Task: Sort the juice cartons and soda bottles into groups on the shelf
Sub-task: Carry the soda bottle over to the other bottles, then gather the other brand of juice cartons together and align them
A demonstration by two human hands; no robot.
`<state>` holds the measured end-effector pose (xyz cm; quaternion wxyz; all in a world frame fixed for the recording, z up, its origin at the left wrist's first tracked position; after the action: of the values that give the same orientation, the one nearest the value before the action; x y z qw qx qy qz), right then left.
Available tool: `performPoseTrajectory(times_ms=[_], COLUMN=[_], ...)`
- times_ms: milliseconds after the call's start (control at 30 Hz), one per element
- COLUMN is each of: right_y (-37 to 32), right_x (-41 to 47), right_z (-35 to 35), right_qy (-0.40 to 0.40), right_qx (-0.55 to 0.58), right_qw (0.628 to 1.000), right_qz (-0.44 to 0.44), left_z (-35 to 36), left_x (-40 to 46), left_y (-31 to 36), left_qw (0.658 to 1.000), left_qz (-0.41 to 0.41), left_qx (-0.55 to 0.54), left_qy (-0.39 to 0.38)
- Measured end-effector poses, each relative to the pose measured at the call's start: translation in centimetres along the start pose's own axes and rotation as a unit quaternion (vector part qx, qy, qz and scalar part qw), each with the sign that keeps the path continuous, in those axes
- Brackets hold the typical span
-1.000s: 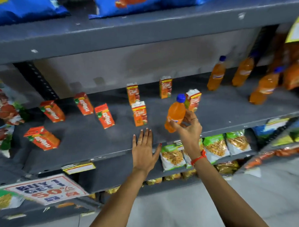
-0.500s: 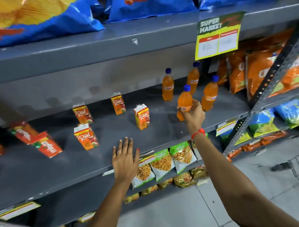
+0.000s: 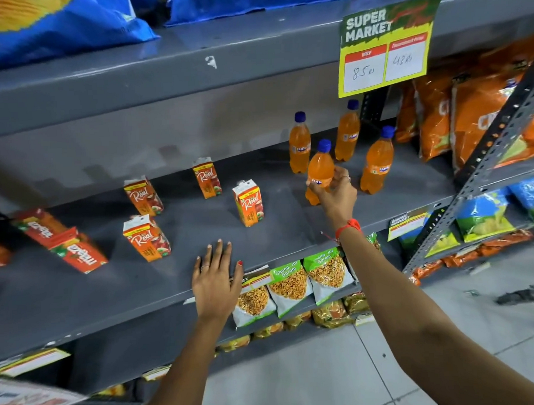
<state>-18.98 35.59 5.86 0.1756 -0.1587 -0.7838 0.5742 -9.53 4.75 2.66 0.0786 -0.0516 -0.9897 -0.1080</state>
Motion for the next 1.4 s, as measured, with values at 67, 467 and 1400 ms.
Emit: performPoseTrajectory(times_ms=[67, 467, 1400], right_y=[-0.1, -1.0, -4.8], right_x=[-0.1, -2.0, -11.9], right_z=[0.1, 0.1, 18.3], right_qy=[-0.003, 0.034, -0.146], right_qx=[-0.005, 0.015, -0.023], right_qw=[1.0, 0.999, 0.987], right_qz=[-0.009, -0.03, -0.062], left_z=[0.0, 0.4, -0.9], left_x=[-0.1, 0.0, -3.6], left_y=[-0.1, -0.3, -9.4], left_qw=[1.0, 1.0, 0.999], left_qz=[-0.001, 0.003, -0.024], left_qx=[0.001, -0.007, -0.017], left_qy=[-0.006, -0.027, -0.029])
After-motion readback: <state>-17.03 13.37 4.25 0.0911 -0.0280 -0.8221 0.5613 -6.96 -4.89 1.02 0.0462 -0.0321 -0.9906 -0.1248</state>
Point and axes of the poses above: each hand's wrist, its own x-axis towards the middle knuckle, its own z-axis out of the palm, y = z × x, the point moved 10 cm from there along x, towards the middle knuckle, and after that the axes turned 6 degrees about -y, right-handed, at the moved point
